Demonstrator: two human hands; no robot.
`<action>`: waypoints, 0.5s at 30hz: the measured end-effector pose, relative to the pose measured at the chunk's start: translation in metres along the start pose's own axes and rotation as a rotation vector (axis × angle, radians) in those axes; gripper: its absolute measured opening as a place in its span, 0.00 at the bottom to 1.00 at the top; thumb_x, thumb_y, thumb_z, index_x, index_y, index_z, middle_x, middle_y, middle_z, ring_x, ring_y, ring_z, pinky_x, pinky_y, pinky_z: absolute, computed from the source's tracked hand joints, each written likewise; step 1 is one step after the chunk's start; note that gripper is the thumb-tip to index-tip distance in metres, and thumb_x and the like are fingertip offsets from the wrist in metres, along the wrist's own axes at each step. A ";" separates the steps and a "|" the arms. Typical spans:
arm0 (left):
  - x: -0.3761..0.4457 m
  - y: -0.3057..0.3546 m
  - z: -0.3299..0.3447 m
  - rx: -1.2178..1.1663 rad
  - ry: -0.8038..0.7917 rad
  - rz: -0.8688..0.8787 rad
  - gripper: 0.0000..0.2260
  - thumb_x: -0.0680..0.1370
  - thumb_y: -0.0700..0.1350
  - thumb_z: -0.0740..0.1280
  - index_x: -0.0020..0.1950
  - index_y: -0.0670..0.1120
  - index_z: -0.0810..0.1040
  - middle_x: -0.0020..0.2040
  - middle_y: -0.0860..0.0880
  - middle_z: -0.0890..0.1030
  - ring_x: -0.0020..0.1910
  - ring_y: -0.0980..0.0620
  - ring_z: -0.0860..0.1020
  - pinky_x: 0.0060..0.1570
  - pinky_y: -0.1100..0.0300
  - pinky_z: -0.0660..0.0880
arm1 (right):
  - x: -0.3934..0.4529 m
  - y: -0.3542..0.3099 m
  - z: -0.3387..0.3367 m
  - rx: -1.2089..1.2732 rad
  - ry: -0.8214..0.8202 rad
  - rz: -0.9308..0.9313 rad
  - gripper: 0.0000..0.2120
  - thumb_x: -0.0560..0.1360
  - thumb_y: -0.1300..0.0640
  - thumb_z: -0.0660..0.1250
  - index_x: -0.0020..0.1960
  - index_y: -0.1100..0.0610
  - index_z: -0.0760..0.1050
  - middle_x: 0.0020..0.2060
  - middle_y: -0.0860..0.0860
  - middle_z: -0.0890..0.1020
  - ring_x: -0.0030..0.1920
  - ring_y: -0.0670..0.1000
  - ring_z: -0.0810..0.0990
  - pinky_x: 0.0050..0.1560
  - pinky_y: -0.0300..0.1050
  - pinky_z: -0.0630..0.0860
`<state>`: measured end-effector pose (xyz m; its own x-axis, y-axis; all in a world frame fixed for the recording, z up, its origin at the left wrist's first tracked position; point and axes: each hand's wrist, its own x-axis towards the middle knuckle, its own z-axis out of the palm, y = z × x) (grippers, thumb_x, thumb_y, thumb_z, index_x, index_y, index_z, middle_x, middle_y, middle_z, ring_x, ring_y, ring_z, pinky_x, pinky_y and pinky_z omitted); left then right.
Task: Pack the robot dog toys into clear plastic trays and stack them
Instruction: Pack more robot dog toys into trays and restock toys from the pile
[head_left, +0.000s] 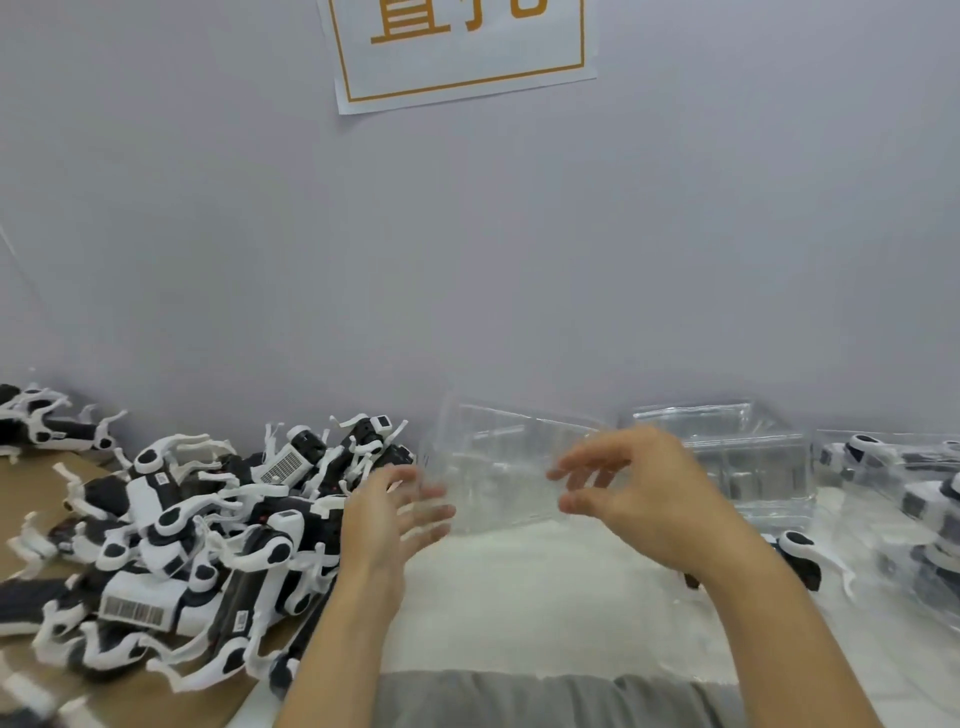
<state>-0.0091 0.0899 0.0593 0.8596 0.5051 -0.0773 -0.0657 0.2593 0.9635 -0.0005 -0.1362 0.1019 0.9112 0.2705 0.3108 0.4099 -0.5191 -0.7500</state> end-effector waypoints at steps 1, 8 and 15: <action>0.000 0.010 -0.006 -0.016 -0.056 -0.036 0.16 0.83 0.54 0.60 0.53 0.42 0.78 0.49 0.37 0.85 0.37 0.41 0.84 0.36 0.50 0.81 | 0.000 -0.002 0.000 -0.054 -0.046 0.008 0.11 0.68 0.56 0.80 0.37 0.40 0.83 0.37 0.34 0.81 0.43 0.38 0.76 0.41 0.33 0.72; -0.012 0.041 -0.006 0.301 -0.244 0.233 0.20 0.74 0.53 0.74 0.62 0.59 0.71 0.56 0.48 0.81 0.37 0.60 0.82 0.36 0.61 0.80 | 0.004 -0.010 0.016 -0.216 -0.061 -0.046 0.18 0.69 0.57 0.79 0.36 0.35 0.76 0.42 0.36 0.77 0.51 0.42 0.73 0.49 0.40 0.69; -0.005 0.034 -0.008 0.376 -0.258 0.157 0.31 0.67 0.65 0.72 0.65 0.51 0.74 0.51 0.49 0.77 0.40 0.54 0.75 0.43 0.56 0.72 | 0.003 -0.008 0.008 -0.184 -0.151 0.015 0.12 0.68 0.57 0.80 0.42 0.41 0.83 0.42 0.40 0.80 0.46 0.43 0.78 0.33 0.34 0.73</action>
<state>-0.0193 0.1024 0.0903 0.9548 0.2813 0.0965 -0.0578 -0.1428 0.9881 -0.0012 -0.1248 0.1046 0.9064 0.3725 0.1991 0.4094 -0.6591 -0.6308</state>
